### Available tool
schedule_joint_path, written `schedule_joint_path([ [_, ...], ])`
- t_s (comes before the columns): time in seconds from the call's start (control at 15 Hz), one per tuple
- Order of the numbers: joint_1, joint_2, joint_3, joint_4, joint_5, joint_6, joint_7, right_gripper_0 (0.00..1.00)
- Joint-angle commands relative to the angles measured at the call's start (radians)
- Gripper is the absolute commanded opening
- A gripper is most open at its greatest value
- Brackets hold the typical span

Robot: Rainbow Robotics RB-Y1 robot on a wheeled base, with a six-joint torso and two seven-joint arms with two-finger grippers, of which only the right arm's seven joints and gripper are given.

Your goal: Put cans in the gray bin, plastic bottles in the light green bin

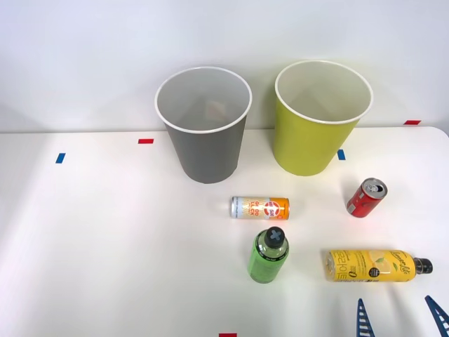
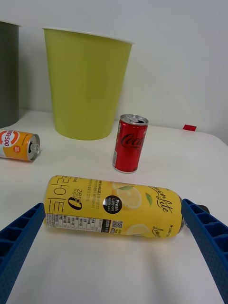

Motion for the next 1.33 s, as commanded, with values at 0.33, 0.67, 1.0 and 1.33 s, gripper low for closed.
schedule_joint_path([
  [0.33,0.0,0.0,0.0,0.0,0.0,0.0,0.0,1.0],
  [0.67,0.0,0.0,0.0,0.0,0.0,0.0,0.0,1.0],
  [1.0,0.0,0.0,0.0,0.0,0.0,0.0,0.0,1.0],
  [1.33,0.0,0.0,0.0,0.0,0.0,0.0,0.0,1.0],
])
